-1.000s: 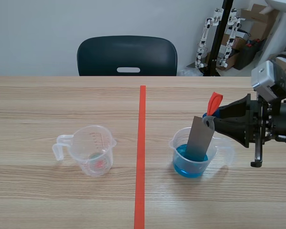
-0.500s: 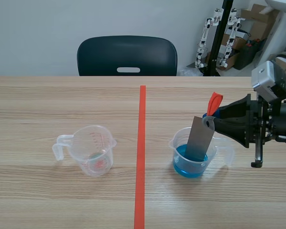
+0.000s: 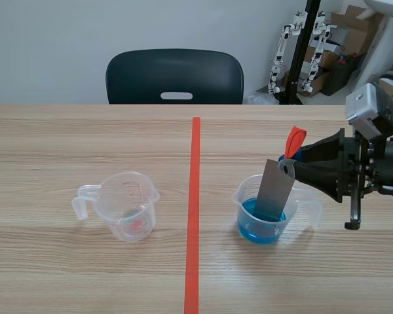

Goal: Do the redox reaction experiment. lower the plate into the blue solution

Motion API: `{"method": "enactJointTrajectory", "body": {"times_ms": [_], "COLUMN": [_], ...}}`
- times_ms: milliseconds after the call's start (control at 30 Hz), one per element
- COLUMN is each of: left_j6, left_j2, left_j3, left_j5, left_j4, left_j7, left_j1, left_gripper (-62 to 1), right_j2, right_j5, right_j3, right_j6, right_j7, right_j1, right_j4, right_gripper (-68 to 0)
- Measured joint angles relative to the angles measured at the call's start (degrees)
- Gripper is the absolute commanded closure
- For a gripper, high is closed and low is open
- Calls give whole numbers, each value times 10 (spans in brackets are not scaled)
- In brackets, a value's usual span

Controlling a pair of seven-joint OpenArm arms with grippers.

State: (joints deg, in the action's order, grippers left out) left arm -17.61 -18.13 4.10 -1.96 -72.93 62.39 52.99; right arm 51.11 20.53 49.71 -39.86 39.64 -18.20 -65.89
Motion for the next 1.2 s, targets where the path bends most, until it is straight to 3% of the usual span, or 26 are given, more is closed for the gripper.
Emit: {"method": "enactJointTrajectory", "body": {"times_ms": [1133, 1200], "left_j6": [1, 8], "left_j2": [0, 0], "left_j3": [0, 0], "left_j5": [0, -11], "left_j4": [0, 0], "left_j7": [0, 4], "left_j1": [0, 0], "left_gripper": [-623, -623], "right_j2": [0, 0], "right_j5": [0, 0], "right_j3": [0, 0], "right_j6": [0, 0], "right_j7": [0, 0], "right_j1": [0, 0], "right_j4": [0, 0], "right_gripper": [-6, -6]}}
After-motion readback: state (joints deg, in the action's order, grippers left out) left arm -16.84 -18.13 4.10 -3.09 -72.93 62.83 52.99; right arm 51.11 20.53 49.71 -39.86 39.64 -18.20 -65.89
